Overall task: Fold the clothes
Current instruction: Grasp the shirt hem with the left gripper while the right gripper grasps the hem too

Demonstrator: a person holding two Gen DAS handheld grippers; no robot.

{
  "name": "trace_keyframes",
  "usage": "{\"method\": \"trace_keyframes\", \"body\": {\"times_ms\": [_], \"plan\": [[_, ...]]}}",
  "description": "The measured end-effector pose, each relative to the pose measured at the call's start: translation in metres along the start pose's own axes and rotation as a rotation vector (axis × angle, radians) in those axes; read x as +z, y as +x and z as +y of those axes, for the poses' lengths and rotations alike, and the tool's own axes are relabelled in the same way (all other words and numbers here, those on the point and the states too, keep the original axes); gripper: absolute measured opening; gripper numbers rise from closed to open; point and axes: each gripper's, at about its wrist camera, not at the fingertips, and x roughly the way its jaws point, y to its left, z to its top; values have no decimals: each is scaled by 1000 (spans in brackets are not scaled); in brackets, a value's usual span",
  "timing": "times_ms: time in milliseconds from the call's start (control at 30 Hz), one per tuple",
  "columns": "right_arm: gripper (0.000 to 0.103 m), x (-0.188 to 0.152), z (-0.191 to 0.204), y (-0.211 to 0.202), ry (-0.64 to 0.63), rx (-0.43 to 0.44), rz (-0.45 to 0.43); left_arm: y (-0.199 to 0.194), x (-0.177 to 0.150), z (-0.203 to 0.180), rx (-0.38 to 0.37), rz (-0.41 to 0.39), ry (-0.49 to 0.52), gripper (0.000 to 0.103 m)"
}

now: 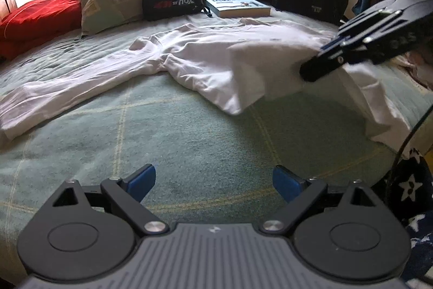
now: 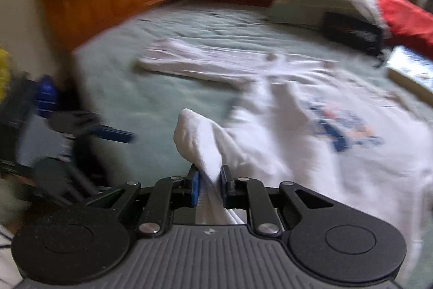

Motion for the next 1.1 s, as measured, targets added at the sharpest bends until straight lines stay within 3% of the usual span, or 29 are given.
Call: {"method": "trace_keyframes", "body": {"times_ms": [33, 167, 233, 433, 500, 567, 633, 700, 800, 967, 1100], "plan": [[27, 1, 6, 2, -2, 17, 3, -2, -1, 1, -9, -5, -6, 93], [31, 0, 18, 3, -18, -11, -4, -7, -4, 7, -62, -26, -43, 93], [38, -3, 16, -3, 2, -38, -20, -7, -6, 10, -106, -38, -75, 93], [42, -25, 3, -33, 77, -118, -77, 18, -9, 22, -338, -43, -185, 88], [43, -38, -1, -45, 109, -135, -101, 32, -7, 23, -379, -32, -204, 79], [45, -52, -7, -58, 155, -151, -137, 45, -4, 24, -413, -44, -206, 79], [52, -68, -17, -72, 211, -167, -178, 54, -1, 26, -459, -54, -240, 79], [54, -89, -29, -85, 286, -193, -216, 61, 2, 28, -536, -46, -297, 67], [55, -125, -51, -100, 417, -234, -241, 69, -2, 27, -609, -35, -342, 60], [55, -189, -81, -114, 638, -274, -276, 78, -12, 39, -621, -47, -453, 39], [58, -236, -99, -117, 824, -229, -336, 86, -7, 36, -631, -27, -489, 36]]}}
